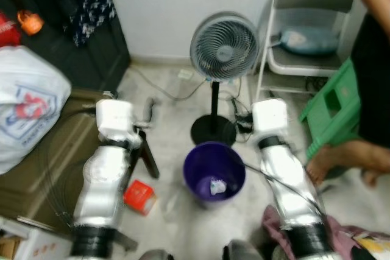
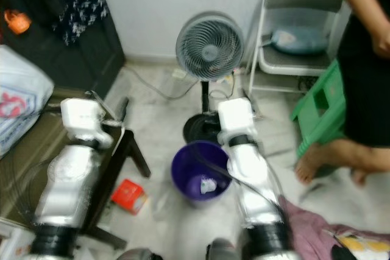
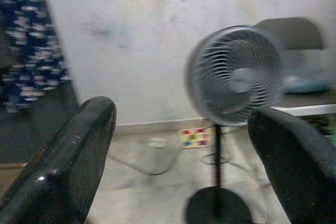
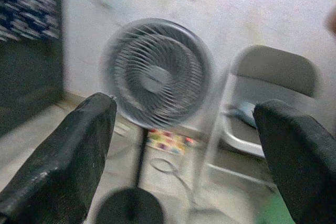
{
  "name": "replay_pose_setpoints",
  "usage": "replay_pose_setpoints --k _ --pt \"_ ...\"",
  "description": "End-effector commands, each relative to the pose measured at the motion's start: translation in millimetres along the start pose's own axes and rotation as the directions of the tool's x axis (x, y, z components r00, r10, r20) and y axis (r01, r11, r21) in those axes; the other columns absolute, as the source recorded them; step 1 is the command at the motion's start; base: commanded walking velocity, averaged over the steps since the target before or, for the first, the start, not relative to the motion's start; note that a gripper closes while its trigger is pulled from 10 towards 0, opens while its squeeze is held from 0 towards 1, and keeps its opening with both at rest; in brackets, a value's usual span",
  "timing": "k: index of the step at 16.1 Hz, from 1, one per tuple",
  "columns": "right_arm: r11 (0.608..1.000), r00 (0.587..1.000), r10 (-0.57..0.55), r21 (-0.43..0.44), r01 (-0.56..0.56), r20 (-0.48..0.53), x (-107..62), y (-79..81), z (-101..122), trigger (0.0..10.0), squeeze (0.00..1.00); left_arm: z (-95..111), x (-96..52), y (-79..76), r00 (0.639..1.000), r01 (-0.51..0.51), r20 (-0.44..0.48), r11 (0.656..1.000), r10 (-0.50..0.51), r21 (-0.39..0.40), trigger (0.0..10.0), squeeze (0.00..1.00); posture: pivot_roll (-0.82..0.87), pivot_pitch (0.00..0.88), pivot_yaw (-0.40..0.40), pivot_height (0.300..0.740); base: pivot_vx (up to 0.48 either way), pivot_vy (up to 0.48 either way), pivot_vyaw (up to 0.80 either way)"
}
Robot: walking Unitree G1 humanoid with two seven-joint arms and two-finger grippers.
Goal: Clean up the room
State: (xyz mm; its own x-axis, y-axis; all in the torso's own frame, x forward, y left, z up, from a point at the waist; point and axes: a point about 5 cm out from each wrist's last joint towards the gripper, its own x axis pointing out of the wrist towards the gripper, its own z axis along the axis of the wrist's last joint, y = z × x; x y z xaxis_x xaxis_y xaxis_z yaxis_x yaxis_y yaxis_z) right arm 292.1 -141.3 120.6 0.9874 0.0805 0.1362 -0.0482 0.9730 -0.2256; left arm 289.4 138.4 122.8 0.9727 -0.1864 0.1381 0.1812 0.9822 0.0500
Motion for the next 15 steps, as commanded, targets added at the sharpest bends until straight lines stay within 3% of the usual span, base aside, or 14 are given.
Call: replay_pose_setpoints --k 1,5,15 --pt "1.000 1.000 0.018 0.015 -0.019 0.023 1.5 9.0 5.7 10.0 0.00 -3.2 -4.6 12.6 0.999 -0.042 -0.023 0.999 0.042 0.030 10.0 0.00 -0.02 0.046 0.039 0.740 0.000 0.000 0.00" --pt "1.000 0.999 0.026 0.004 -0.026 0.023 2.2 9.9 6.2 10.0 0.00 -3.0 -3.7 14.0 0.998 -0.061 -0.027 0.998 0.061 0.026 10.0 0.00 -0.02 0.056 0.036 0.740 0.000 0.000 0.10" --pt "1.000 0.999 0.028 0.007 -0.028 0.015 4.2 10.4 5.6 10.0 0.00 -2.9 -2.2 13.3 0.998 -0.055 -0.029 0.998 0.056 0.028 10.0 0.00 -0.02 0.063 0.039 0.740 0.000 0.000 0.80"
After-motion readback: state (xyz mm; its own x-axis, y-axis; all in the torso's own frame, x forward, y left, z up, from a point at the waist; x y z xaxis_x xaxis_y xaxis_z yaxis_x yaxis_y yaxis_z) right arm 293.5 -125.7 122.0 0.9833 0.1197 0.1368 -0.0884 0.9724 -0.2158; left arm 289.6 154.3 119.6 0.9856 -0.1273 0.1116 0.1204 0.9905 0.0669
